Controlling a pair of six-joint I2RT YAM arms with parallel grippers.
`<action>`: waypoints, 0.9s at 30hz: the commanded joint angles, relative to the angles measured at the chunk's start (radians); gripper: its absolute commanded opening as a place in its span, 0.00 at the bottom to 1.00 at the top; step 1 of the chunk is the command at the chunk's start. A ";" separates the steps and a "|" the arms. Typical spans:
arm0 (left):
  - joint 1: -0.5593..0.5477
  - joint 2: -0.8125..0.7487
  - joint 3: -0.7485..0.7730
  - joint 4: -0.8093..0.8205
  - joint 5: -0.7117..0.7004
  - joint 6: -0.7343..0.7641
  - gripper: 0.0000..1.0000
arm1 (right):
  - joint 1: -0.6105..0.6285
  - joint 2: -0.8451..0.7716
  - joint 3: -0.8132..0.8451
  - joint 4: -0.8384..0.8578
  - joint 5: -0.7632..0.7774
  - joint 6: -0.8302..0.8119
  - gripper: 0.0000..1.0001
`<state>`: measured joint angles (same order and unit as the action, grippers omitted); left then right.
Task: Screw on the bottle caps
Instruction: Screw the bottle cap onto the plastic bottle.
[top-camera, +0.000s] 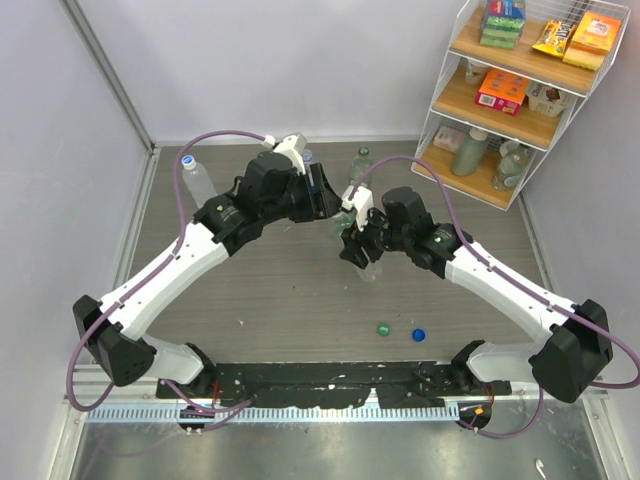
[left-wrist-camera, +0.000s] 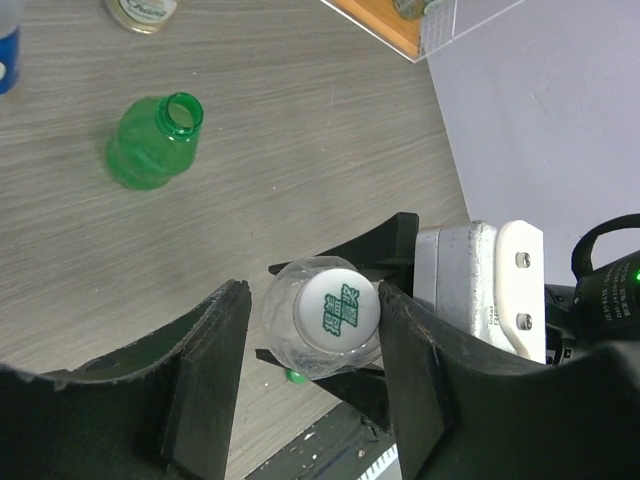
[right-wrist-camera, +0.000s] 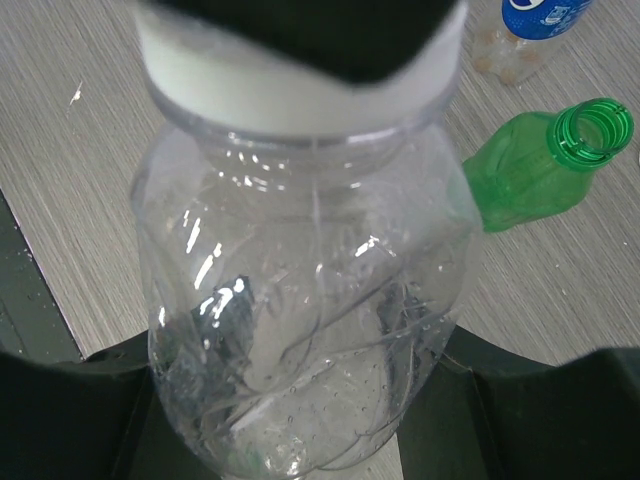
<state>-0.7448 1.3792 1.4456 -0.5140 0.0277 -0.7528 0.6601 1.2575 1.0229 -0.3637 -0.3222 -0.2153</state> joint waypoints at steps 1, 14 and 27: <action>-0.002 0.006 0.045 0.019 0.051 0.003 0.56 | 0.006 0.002 0.048 0.031 0.011 -0.016 0.01; -0.004 -0.016 0.029 0.034 0.017 0.004 0.47 | 0.012 0.005 0.049 0.019 0.014 -0.016 0.01; -0.002 -0.014 0.016 0.034 0.054 0.020 0.13 | 0.013 -0.001 0.054 0.019 0.000 -0.012 0.01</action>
<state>-0.7460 1.3884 1.4509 -0.5098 0.0505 -0.7517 0.6666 1.2659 1.0233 -0.3748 -0.3153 -0.2279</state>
